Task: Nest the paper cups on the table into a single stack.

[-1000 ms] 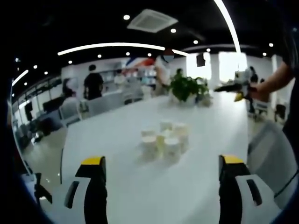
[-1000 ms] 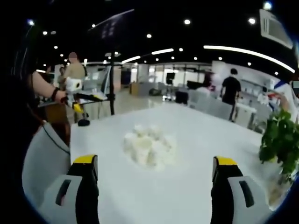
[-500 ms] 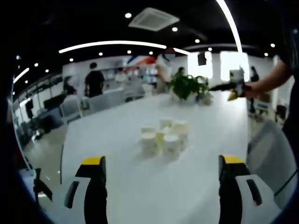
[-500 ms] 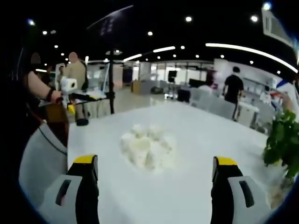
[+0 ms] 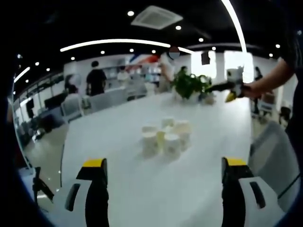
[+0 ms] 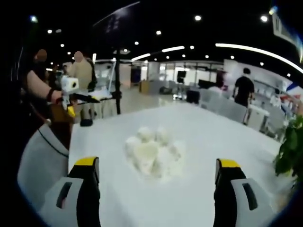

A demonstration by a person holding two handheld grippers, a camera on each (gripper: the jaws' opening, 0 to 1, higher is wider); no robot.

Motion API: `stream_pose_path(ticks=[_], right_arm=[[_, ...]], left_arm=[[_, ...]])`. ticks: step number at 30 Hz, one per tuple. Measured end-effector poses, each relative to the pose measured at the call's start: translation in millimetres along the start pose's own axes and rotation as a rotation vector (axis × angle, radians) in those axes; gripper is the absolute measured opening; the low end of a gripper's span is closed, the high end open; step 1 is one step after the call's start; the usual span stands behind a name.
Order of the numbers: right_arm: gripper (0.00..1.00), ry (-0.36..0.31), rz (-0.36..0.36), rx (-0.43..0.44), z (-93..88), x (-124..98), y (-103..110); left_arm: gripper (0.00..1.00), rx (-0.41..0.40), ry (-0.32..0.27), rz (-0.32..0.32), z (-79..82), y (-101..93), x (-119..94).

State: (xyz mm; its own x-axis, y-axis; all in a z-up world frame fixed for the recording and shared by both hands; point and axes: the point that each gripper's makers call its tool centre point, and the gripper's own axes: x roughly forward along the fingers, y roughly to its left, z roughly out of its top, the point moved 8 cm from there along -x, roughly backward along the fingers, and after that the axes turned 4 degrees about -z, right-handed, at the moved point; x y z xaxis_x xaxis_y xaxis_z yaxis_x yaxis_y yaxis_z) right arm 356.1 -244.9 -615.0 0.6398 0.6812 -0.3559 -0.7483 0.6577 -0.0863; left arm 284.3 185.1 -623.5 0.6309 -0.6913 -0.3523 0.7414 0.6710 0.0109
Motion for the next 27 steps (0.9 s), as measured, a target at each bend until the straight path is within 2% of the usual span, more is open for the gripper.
stream_pose_path(ticks=[11, 27], right_arm=[[1.00, 0.017, 0.047, -0.014, 0.1, 19.1, 3.1], [1.00, 0.018, 0.126, -0.048, 10.8, 44.4, 6.0]], left_arm=[[1.00, -0.015, -0.014, 0.017, 0.2, -5.5, 0.2], [1.00, -0.041, -0.024, 0.033, -1.6, -11.8, 4.3]])
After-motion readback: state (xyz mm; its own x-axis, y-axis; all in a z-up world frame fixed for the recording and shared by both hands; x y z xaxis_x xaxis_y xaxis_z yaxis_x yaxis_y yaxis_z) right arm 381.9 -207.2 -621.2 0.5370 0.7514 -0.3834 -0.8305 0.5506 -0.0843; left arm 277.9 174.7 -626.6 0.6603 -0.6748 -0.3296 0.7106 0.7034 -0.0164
